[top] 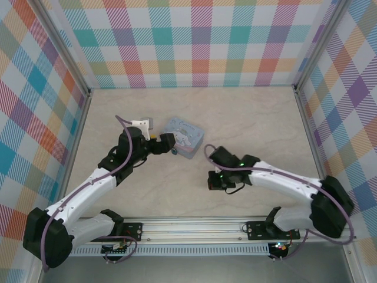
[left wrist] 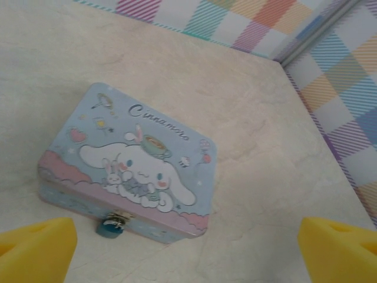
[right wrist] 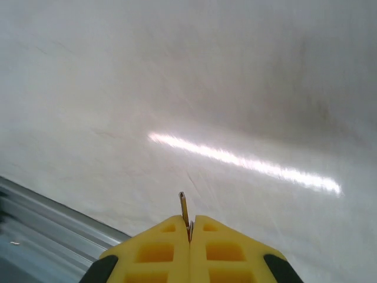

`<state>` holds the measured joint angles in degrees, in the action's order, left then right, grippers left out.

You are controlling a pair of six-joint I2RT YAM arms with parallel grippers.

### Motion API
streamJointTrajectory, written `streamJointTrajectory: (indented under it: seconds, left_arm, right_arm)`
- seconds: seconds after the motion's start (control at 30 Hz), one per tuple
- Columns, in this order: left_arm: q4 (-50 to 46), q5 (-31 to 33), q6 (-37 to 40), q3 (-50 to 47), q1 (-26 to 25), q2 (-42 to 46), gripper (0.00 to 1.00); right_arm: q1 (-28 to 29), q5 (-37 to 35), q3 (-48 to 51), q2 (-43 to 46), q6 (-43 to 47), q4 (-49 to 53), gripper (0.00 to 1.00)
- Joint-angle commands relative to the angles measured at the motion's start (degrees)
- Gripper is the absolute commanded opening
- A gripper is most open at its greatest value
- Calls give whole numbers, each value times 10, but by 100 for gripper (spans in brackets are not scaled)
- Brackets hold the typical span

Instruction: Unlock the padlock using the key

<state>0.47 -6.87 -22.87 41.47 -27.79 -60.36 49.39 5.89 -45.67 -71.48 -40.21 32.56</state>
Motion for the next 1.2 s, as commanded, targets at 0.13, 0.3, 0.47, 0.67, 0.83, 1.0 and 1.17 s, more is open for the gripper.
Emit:
streamJointTrajectory:
  seconds: [0.13,0.3,0.47,0.67,0.83,1.0,1.17]
  left_arm:
    - [145,-214,21,7,6,11,88]
    - [208,-328,18,22,3,-5,78]
    - [237,-388,12,39,0,-20,61]
    - [257,-423,10,47,-12,-35,52]
    - [253,-442,19,57,-23,-49,44]
    - [251,-447,29,59,-29,-56,40]
    - [239,-454,38,63,-32,-56,32]
  right_arm:
    - [-76,153,50,122,189,-316,6]
    - [-94,240,1,103,281,-368,5]
    - [-94,301,-66,61,344,-330,5]
    - [-94,323,-87,47,356,-326,5]
    - [-95,323,-97,42,353,-324,5]
    - [-95,311,-101,41,349,-318,5]
    - [-97,304,-106,41,342,-316,5]
